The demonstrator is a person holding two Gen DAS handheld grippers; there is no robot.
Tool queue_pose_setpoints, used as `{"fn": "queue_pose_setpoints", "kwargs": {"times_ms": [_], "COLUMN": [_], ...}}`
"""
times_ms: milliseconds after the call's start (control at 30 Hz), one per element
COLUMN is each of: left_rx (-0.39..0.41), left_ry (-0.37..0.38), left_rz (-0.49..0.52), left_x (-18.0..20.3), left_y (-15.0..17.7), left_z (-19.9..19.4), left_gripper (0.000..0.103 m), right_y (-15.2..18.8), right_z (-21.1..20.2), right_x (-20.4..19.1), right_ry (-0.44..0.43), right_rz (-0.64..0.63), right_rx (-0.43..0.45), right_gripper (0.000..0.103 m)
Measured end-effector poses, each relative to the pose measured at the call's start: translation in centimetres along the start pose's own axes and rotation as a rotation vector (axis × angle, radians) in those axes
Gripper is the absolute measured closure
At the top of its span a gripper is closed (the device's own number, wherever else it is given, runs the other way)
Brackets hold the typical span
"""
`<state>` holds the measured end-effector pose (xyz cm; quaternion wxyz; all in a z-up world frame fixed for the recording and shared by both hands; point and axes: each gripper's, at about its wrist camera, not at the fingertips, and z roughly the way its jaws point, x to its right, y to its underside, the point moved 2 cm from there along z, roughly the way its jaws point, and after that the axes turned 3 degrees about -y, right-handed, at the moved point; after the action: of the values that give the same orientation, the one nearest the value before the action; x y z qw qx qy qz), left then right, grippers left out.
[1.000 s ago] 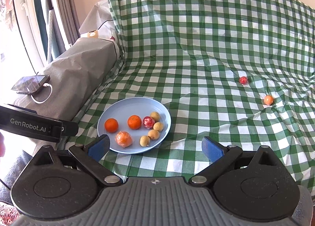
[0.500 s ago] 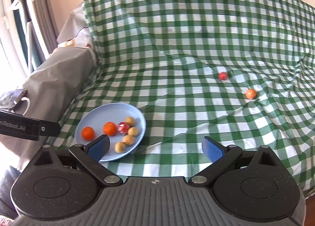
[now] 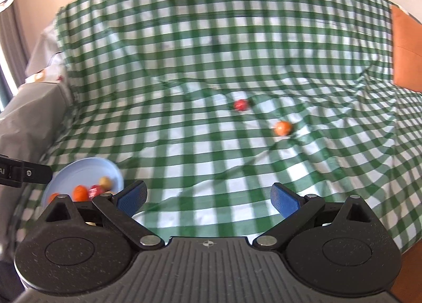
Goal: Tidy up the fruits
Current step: 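Move both open tools toward the last red fruit and orange, then grasp the netted red fruit with the left tool while the right tool grasps an orange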
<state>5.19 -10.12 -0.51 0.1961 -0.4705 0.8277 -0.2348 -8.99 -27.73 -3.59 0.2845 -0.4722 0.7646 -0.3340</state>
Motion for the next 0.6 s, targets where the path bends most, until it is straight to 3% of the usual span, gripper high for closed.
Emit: {"fn": "queue_pose_setpoints", "kwargs": {"times_ms": [300,600], "left_rx": [-0.010,0.037], "left_ry": [0.033,0.071], "left_rz": [0.105,0.183], "left_x": [7.3,16.7], "left_y": [-6.4,-14.9], "left_z": [6.5,18.9], "left_gripper": [0.000,0.000], "right_y": [-1.7,-5.3], "right_z": [5.1,16.5], "right_x": [7.2,13.4], "right_ry": [0.105,0.139], "right_rz": [0.050,0.004], "right_rx": [0.009,0.060], "right_gripper": [0.003,0.004]}}
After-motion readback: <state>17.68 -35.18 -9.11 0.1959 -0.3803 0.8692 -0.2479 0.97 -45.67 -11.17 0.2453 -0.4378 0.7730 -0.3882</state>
